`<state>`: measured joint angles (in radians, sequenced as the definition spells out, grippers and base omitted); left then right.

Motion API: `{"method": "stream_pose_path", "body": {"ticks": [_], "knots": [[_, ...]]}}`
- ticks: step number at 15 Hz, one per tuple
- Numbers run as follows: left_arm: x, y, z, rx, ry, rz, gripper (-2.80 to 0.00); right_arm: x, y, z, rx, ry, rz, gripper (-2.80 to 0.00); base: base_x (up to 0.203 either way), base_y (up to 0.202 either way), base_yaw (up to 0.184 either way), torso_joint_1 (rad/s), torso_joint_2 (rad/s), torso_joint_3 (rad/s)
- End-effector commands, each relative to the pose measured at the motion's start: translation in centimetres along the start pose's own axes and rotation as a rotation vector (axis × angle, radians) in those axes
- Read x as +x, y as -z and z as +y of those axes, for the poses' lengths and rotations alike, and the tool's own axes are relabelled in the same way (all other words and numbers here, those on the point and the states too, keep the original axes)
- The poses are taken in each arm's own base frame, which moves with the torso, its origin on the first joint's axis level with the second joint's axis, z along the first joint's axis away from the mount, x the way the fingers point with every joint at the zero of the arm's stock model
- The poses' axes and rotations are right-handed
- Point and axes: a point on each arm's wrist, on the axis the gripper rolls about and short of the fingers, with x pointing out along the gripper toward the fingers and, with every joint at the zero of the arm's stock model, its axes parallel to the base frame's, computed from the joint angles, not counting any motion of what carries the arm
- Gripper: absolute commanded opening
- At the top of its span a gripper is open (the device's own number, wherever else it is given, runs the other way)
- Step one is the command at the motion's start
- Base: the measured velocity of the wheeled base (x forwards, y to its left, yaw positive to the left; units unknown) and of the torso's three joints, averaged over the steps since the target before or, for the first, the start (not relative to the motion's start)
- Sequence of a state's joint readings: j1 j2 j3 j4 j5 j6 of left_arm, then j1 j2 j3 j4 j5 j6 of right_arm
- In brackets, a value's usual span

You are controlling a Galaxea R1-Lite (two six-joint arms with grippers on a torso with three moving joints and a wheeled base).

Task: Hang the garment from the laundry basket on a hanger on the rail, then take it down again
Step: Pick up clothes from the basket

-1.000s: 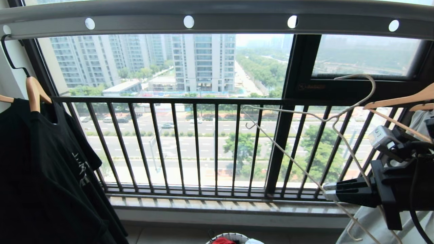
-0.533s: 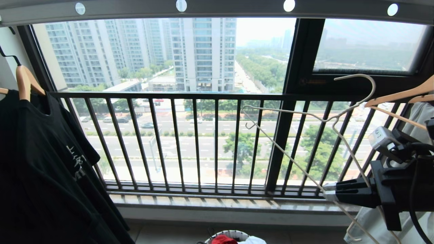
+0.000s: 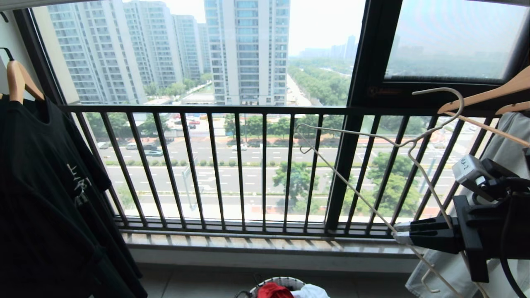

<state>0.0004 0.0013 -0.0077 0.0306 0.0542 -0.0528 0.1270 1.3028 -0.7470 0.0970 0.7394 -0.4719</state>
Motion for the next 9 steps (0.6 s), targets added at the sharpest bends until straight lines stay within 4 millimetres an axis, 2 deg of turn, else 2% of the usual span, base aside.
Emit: {"method": "stream_pose_path", "body": {"ticks": [1, 9], "knots": [[0.0, 0.0, 0.0, -0.001, -0.001, 0.0, -2.8, -0.18, -0.05, 0.17, -0.008, 0.001, -0.005, -2.8, 0.0, 0.0, 0.0, -0.149, 0.31, 0.164], [0.0, 0.0, 0.0, -0.001, -0.001, 0.0, -2.8, -0.15, 0.05, 0.19, -0.008, 0.0, -0.003, -2.8, 0.0, 0.0, 0.0, -0.163, 0.37, 0.202]]}}
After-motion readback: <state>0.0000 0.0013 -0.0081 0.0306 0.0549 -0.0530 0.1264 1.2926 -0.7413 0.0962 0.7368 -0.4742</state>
